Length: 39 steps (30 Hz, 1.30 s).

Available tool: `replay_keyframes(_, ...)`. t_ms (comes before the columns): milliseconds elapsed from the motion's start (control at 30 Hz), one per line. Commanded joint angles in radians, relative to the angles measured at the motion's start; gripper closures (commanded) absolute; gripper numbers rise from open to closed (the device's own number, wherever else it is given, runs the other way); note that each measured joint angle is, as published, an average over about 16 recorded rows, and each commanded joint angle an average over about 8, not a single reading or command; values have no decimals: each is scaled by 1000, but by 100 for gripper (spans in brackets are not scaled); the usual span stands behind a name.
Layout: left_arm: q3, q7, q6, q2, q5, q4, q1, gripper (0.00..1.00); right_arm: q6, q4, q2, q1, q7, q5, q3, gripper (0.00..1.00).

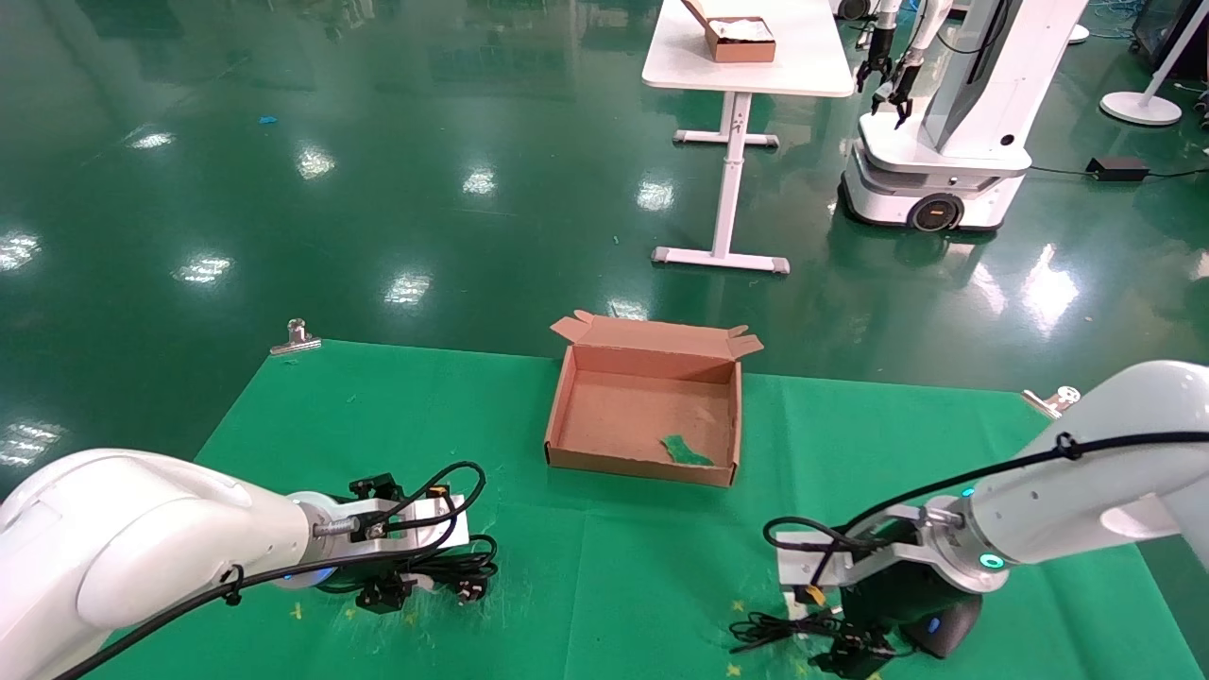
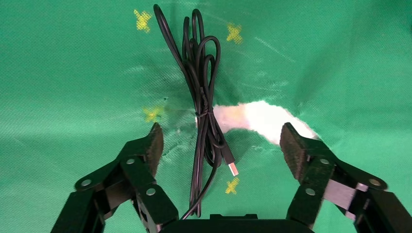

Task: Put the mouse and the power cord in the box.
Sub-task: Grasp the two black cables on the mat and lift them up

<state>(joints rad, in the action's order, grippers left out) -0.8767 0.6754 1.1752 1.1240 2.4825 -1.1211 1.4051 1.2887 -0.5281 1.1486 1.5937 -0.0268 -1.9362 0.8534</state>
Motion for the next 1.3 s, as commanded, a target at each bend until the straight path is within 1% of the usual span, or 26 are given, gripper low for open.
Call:
replay_keyframes(33,0,0,0,0,0,0,0,100,1,-5,-2,-1,-1,0,0,100)
replay_keyframes(1300,0,0,0,0,0,0,0,100,5,-25,-10,-6,-7,2,-1,100)
